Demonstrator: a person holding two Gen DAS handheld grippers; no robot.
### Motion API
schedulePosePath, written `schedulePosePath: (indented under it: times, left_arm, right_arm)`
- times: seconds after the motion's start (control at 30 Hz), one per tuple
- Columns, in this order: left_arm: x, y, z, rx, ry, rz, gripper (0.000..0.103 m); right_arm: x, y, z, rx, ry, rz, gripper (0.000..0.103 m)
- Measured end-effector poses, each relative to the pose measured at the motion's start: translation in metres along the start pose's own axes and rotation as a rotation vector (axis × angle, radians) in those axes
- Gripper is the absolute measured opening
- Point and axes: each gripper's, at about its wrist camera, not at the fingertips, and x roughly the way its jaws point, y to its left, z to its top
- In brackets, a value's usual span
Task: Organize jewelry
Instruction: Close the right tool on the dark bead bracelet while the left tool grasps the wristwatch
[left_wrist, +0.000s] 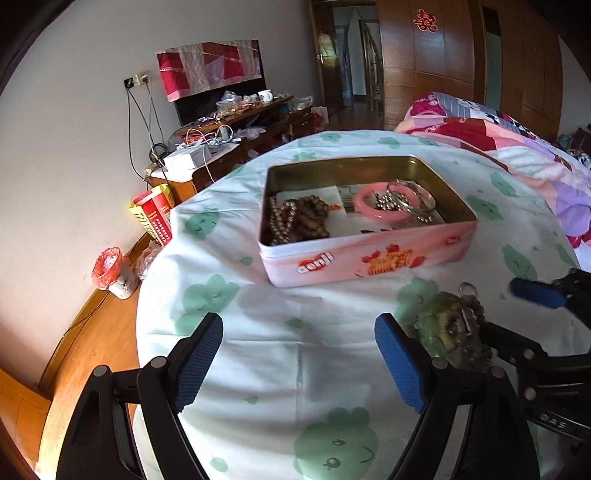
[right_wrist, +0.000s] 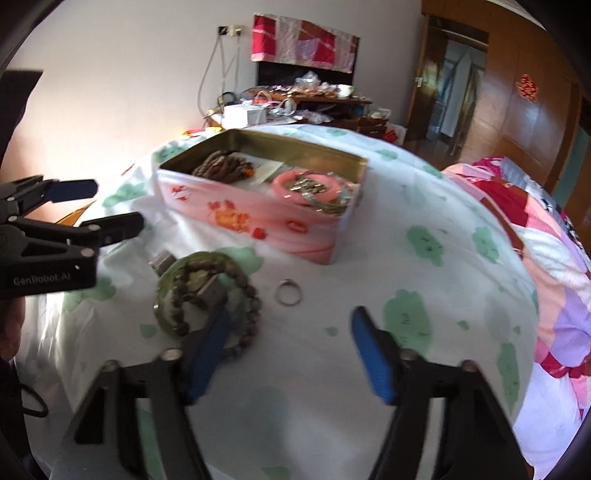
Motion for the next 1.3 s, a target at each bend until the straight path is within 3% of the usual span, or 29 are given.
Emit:
schedulePosePath:
  times: [0.07,0.17,0.2,0.33,0.6,1.0,1.2,1.23,1.27,1.3]
  left_arm:
    - [0.002,-0.001,-0.002,0.004,0.005,-0.002,0.085]
    - [0.006,0.001,-0.002,-0.005,0.012,0.002,0.085]
    - [0.006,0.002,-0.003,-0.012,0.014,-0.003,0.085]
    - [0.003,0.003,-0.004,-0.016,0.007,-0.019,0.085]
    - [0.003,-0.007,-0.009,0.021,0.017,-0.061,0.085]
    - [0.011,-0.019,-0.016,0.067,0.050,-0.070,0.085]
    - [0.024,-0.023,-0.011,0.075,0.027,-0.088,0.084]
    - [0.026,-0.023,-0.011,0.073,0.022,-0.108,0.079]
    - [0.029,-0.022,-0.011,0.062,0.026,-0.132,0.054]
    - [0.031,-0.021,-0.010,0.051,0.039,-0.182,0.043]
  right_arm:
    - [0.005,0.004,-0.001,-0.002,0.012,0.020,0.045]
    - [0.011,0.007,-0.003,0.001,0.022,0.049,0.012]
    - [0.011,0.007,-0.004,0.002,0.023,0.063,0.010]
    - [0.009,0.005,-0.006,0.009,0.021,0.061,0.010]
    - [0.010,-0.018,-0.009,0.057,0.042,-0.055,0.010]
    - [0.011,-0.020,-0.010,0.055,0.027,-0.059,0.010]
    - [0.014,-0.017,-0.011,0.047,0.028,-0.064,0.012]
    - [0.014,-0.016,-0.012,0.046,0.026,-0.066,0.012]
    - [0.013,-0.016,-0.012,0.045,0.025,-0.067,0.012]
    - [0.013,-0.017,-0.012,0.047,0.025,-0.064,0.012]
